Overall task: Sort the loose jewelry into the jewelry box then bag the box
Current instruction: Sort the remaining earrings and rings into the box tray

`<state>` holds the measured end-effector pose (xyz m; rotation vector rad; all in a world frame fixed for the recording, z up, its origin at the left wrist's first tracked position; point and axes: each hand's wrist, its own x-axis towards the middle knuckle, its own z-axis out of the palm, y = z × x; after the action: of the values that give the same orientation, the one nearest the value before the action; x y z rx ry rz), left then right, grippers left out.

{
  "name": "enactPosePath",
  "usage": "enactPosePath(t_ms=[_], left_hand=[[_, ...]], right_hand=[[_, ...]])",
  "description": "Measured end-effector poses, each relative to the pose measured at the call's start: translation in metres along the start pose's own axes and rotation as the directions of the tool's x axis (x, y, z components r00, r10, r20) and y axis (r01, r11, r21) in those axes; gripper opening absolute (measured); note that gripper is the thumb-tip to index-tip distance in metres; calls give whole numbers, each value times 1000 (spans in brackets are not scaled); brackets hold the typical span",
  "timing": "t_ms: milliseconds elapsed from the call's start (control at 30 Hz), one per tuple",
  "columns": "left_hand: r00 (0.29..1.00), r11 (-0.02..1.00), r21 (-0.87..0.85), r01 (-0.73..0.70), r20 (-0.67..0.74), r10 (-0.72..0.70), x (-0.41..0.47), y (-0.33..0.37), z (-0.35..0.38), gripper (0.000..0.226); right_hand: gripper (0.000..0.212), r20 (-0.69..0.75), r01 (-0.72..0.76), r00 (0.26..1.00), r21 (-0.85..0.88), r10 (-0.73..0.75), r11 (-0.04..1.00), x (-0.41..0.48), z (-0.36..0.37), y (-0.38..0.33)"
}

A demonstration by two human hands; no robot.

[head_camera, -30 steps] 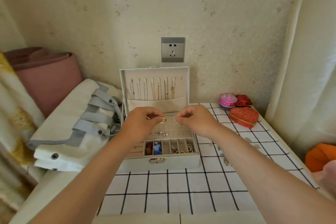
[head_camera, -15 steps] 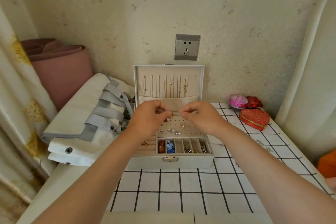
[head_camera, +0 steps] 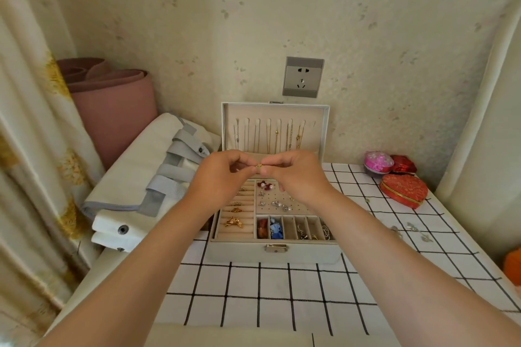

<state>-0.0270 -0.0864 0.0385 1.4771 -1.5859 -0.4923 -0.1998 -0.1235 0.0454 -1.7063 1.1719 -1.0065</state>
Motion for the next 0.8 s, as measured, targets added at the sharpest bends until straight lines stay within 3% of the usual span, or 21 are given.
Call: enactPosePath(t_ms=[133, 200, 367, 533, 700, 800], left_hand=[[999, 952, 303, -46, 27, 40, -9, -18, -19, 10], [997, 927, 368, -69, 49, 55, -13, -29, -26, 14], [981, 901, 415, -130, 186, 56, -27, -45, -29, 29], [971, 911, 390, -133, 237, 40, -35, -49, -27, 45], [980, 946, 316, -72, 199, 8, -33, -49, -29, 65], [975, 962, 270, -37, 220, -25, -30, -48, -27, 66]], right_hand=[[18, 10, 92, 996, -289, -93, 953, 2, 16, 6], [20, 32, 116, 993, -380, -112, 918, 3, 22, 8], [26, 121, 167, 985, -512, -122, 842, 5, 39, 14], [19, 174, 238, 971, -638, -164, 732, 6, 53, 17], [19, 64, 239, 963, -647, -260, 724, 17, 55, 17], [20, 47, 240, 960, -651, -278, 720, 25, 53, 18]])
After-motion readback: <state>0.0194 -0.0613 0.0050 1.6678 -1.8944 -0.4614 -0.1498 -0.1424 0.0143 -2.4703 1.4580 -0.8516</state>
